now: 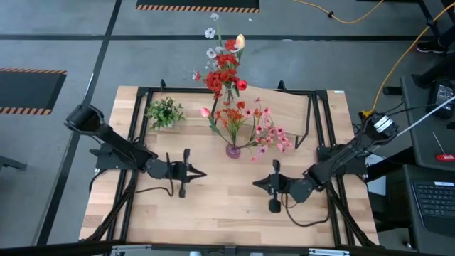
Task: Pick and place flowers into a vace then onto a shelf
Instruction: Put the purple vase with the flowers on the shelf
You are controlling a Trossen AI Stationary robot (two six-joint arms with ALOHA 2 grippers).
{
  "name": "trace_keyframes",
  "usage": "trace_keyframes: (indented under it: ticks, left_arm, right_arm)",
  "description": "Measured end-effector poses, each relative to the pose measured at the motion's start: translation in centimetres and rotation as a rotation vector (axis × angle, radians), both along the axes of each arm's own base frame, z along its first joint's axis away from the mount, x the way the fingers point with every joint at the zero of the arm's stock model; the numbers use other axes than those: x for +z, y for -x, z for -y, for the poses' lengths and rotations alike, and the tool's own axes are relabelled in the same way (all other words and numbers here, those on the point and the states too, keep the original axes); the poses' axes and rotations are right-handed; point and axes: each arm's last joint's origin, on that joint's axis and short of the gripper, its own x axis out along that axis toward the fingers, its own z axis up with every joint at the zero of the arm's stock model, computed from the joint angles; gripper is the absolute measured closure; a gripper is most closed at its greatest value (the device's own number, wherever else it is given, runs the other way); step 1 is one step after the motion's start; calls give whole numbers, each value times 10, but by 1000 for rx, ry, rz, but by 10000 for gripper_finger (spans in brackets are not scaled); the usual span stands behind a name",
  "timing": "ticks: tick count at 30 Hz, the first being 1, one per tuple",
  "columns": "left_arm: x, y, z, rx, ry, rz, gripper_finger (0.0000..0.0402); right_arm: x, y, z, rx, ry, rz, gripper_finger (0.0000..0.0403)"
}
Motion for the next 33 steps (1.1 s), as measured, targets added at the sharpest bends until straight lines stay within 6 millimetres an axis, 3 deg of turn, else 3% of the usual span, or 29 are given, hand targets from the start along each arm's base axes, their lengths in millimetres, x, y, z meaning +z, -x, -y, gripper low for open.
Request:
trace_keyframes:
  ticks: [9, 18, 27, 33]
  left_arm:
    - [-24, 35, -36, -76, 153, -55, 401]
    - [-29, 36, -54, -91, 165, -86, 401]
    - [-33, 33, -69, -28, 163, -115, 400]
    - [-33, 32, -76, -21, 158, -120, 400]
  right_arm:
    - [-30, -17, 6, -133, 26, -25, 393]
    - [-45, -32, 28, -212, 45, -69, 367]
    - [-46, -47, 59, -221, -47, -108, 218]
    - [-46, -52, 75, -248, 18, -116, 128]
